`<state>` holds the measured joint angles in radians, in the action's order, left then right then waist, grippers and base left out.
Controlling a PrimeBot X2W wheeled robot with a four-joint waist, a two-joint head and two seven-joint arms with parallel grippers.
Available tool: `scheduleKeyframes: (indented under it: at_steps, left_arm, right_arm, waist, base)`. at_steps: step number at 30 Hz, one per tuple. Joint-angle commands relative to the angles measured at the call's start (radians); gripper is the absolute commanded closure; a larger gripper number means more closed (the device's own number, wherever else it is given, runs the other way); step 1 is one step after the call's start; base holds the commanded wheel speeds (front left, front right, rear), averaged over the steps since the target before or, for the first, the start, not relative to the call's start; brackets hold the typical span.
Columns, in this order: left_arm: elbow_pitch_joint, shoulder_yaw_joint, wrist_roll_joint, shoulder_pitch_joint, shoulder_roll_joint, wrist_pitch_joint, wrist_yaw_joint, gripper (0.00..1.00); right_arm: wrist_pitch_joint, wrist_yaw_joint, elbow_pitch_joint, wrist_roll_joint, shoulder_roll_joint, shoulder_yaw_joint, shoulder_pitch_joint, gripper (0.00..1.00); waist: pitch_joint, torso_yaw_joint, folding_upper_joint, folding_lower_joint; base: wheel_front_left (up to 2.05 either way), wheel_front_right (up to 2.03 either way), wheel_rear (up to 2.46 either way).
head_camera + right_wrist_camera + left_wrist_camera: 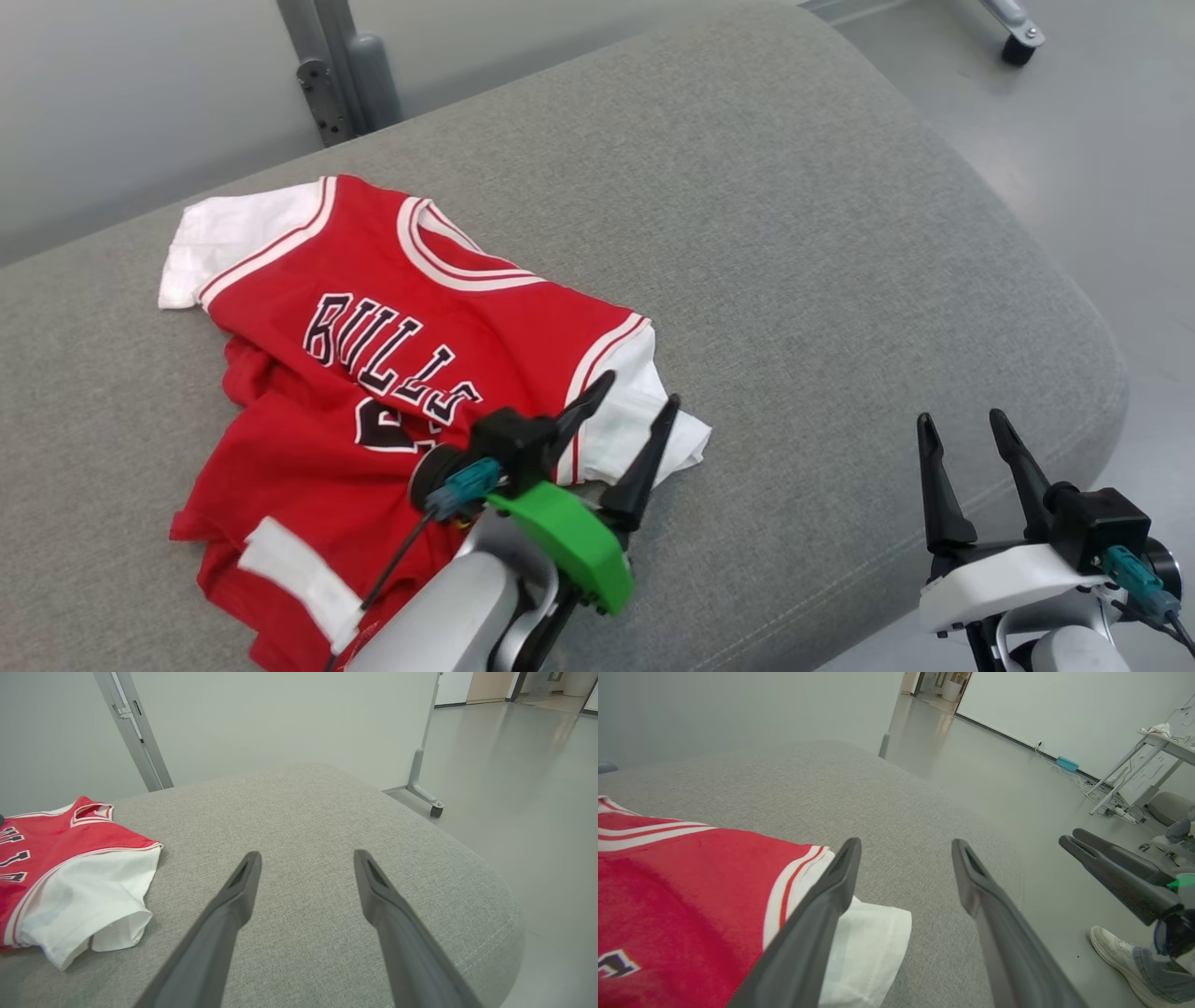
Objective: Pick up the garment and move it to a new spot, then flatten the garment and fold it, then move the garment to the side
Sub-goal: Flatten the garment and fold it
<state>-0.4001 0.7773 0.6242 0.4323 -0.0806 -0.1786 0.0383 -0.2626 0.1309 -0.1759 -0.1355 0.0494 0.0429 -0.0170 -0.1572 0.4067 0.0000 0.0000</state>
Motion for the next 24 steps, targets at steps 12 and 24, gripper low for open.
scheduleKeyframes:
  at_steps: [12,24]
  left_arm:
    - [0.292,-0.164,0.107,-0.388,-0.220,-0.015,-0.224,0.00]
    - [0.361,-0.222,0.198,-0.505,-0.288,0.056,-0.264,0.00]
  right_arm:
    - [-0.003,0.000,0.017,0.037,0.002,0.023,0.050,0.00]
    - [-0.003,0.000,0.021,0.055,0.002,0.017,0.041,0.00]
  waist:
    - [0.057,-0.159,0.0000,0.0000]
    - [0.056,-0.234,0.0000,0.0000]
  base:
    - [0.00,0.00,0.00]
    - [0.00,0.00,0.00]
